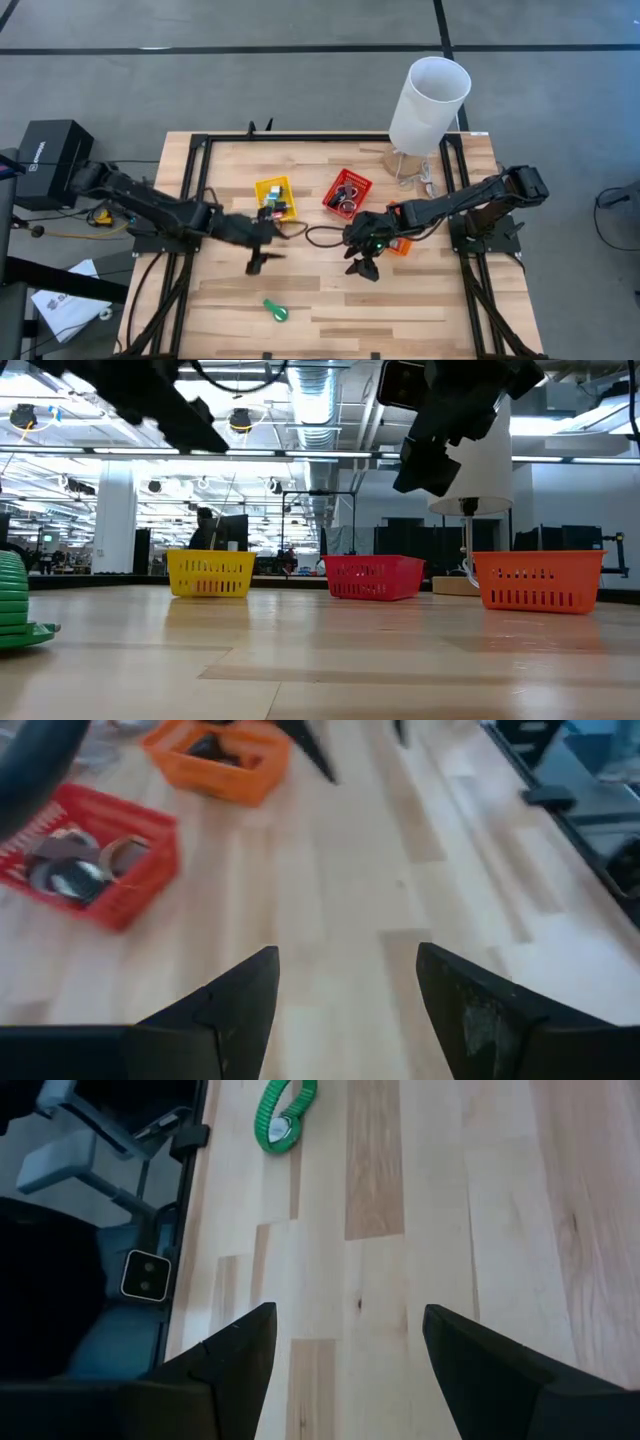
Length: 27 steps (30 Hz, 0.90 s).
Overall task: Pick & Place Office items
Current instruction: Put the green watch into the red basket
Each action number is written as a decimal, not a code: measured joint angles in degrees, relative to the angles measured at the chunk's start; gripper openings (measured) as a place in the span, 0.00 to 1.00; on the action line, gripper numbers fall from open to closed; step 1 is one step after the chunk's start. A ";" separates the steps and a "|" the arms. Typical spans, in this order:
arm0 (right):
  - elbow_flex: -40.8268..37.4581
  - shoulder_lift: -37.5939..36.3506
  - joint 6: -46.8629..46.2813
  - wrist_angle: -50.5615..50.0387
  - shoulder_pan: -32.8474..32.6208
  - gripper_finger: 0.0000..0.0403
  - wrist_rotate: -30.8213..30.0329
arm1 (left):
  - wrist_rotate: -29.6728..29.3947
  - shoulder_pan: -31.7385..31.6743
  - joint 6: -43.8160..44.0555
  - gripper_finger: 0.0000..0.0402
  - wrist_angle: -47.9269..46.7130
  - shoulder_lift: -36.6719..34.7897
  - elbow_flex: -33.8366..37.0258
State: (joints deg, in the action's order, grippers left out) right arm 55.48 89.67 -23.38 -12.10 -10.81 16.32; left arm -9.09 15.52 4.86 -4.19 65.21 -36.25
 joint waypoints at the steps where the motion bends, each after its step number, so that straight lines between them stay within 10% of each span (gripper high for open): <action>1: 0.00 0.00 0.00 -0.02 0.00 0.61 0.02 | -0.90 1.84 0.74 0.58 0.21 0.25 0.06; 27: 0.01 0.54 10.15 1.98 -1.89 0.61 -6.38 | -7.16 25.51 7.24 0.52 11.77 18.34 0.05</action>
State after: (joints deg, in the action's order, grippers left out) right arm 55.50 90.21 -13.22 -10.12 -12.70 9.93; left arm -16.25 41.03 12.10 7.57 83.55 -36.21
